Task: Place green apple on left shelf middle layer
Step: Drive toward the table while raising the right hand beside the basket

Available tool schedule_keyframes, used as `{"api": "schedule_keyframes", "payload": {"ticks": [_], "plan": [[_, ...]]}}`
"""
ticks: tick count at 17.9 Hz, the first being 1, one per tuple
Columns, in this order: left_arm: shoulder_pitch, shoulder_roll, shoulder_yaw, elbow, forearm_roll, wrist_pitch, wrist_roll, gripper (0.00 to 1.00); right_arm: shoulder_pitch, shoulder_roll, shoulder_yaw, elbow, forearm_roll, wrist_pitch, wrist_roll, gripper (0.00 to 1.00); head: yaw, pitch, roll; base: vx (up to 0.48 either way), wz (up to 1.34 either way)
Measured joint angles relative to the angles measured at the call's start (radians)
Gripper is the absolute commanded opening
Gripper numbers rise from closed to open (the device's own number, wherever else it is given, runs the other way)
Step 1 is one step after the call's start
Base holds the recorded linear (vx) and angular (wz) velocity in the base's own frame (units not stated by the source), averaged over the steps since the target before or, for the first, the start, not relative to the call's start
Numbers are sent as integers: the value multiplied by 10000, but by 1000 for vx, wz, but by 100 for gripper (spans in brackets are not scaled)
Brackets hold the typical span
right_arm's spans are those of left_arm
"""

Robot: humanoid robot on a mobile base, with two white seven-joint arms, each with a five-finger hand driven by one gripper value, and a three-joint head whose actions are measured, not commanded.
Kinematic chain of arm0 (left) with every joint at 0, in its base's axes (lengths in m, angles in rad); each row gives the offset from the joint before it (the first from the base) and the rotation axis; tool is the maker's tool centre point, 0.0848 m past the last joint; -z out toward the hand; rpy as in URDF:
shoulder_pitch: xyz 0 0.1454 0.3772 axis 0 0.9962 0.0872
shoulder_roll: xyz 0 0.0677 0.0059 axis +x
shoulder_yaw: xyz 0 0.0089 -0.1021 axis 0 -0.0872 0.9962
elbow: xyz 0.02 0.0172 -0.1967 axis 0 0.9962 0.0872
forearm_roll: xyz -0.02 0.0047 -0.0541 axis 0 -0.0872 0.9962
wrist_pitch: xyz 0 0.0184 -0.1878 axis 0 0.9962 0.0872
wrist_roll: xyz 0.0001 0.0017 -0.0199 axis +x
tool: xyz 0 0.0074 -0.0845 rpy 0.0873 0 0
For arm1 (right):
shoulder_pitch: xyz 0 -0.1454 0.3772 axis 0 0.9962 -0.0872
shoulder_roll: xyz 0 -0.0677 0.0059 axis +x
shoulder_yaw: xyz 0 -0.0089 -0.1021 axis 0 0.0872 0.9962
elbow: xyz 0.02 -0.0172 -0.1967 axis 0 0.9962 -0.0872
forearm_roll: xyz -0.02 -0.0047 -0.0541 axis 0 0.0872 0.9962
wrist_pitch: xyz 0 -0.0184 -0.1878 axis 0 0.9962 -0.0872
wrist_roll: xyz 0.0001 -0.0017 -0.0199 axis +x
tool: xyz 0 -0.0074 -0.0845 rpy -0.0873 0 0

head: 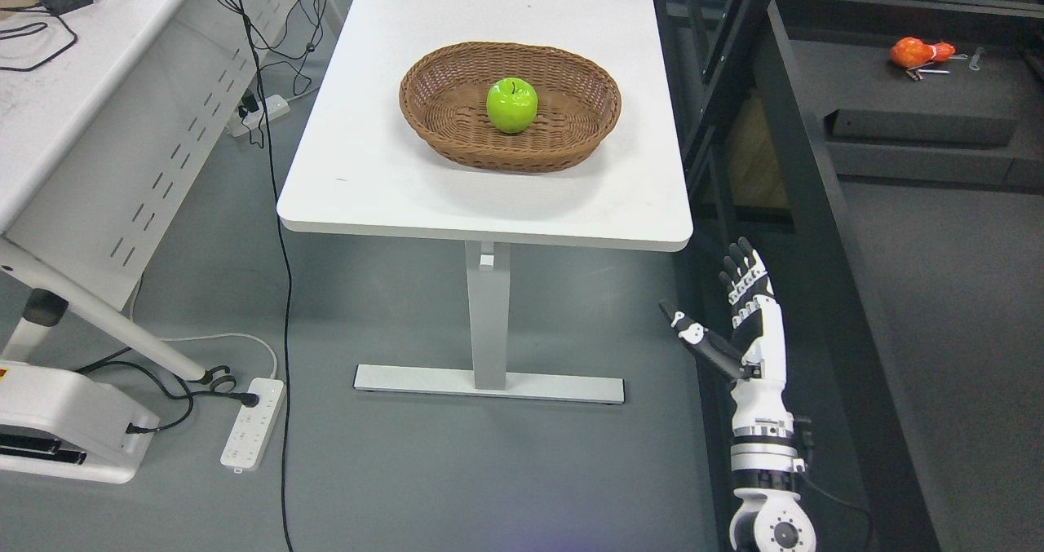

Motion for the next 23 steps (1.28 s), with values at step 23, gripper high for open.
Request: {"api": "schedule_keyframes", "payload": {"ticks": [23], "plan": [[1,0,0,0,1,0,0,100,-646,-1525,-554,-212,5760,-1574,-218,99,0,1,0,21,31]]}}
